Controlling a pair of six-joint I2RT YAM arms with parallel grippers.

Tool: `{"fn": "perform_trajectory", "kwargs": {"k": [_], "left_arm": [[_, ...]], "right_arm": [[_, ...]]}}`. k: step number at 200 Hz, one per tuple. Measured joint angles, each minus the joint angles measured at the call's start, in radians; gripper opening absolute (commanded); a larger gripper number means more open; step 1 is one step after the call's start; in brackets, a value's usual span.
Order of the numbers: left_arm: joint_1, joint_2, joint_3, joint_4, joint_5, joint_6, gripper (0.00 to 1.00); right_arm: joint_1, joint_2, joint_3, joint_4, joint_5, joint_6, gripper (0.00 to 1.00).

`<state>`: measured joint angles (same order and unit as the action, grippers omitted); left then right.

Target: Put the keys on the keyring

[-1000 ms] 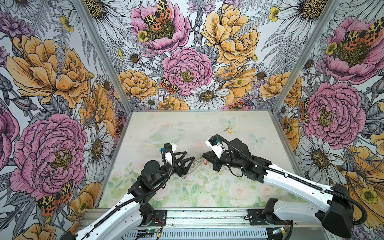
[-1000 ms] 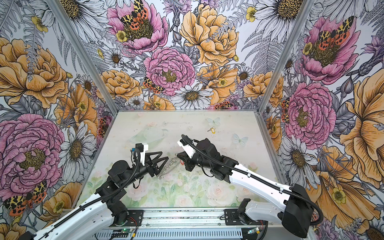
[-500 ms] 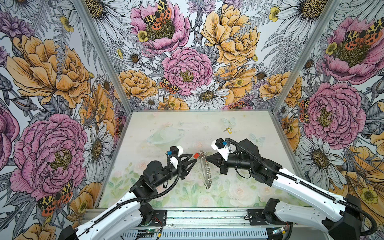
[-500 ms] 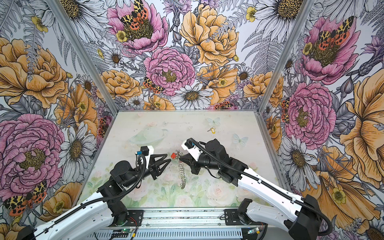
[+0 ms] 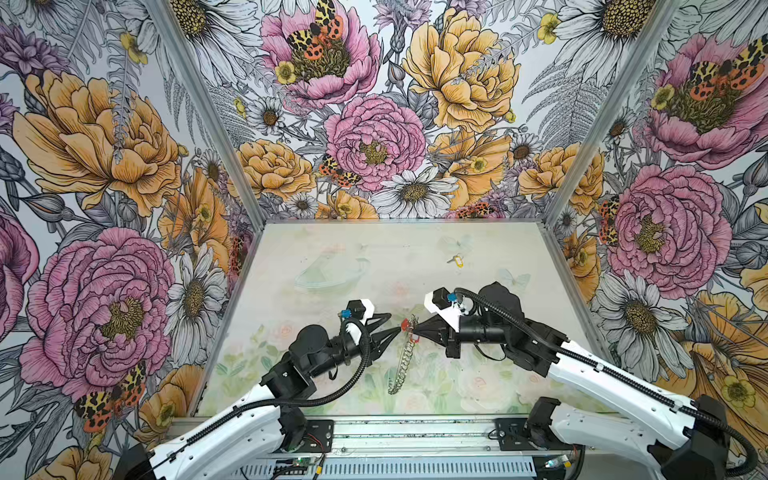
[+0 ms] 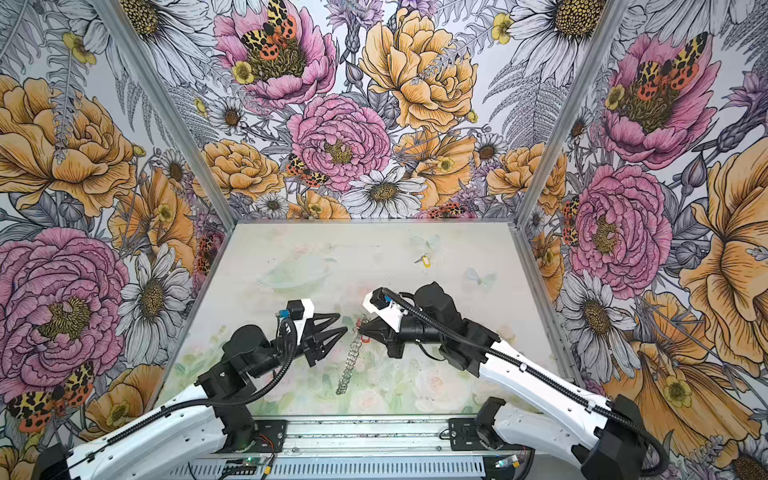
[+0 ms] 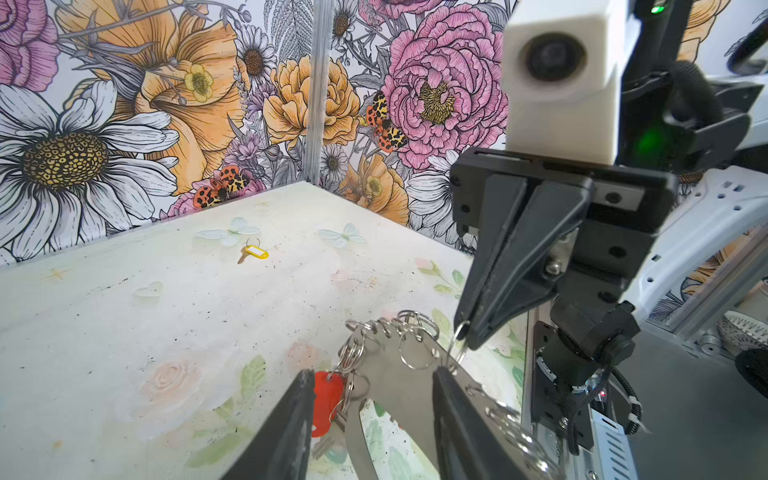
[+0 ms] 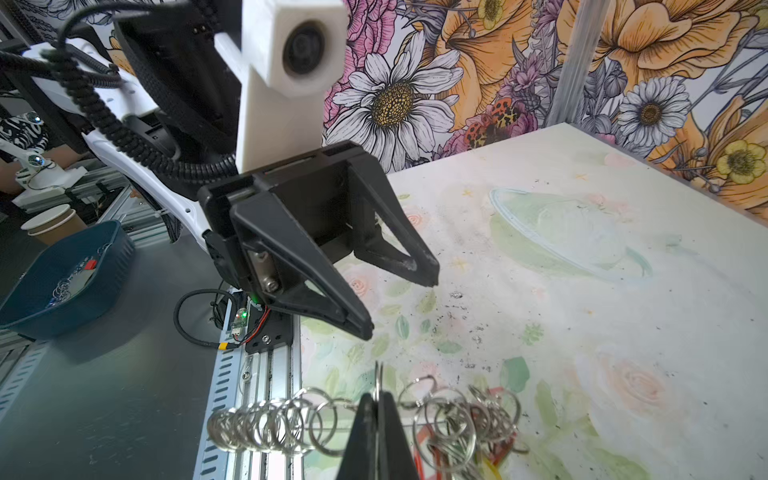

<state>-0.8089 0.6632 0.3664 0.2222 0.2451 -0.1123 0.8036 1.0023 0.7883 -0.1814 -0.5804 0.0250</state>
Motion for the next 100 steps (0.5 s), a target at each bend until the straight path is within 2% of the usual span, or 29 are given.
{"fn": "perform_trajectory", "kwargs": {"k": [55, 100], "left_arm": [[-0.001, -0.033, -0.002, 0.014, 0.059, 0.008, 0.34], [-0.012, -0.033, -0.002, 0.019, 0.105, 0.035, 0.31]], "right_arm": [[0.000, 0.000, -0.008, 0.042, -0.021, 0.001, 0.00], [0.000, 0.000, -0.034, 0.090, -0.055, 0.015, 0.00]]}}
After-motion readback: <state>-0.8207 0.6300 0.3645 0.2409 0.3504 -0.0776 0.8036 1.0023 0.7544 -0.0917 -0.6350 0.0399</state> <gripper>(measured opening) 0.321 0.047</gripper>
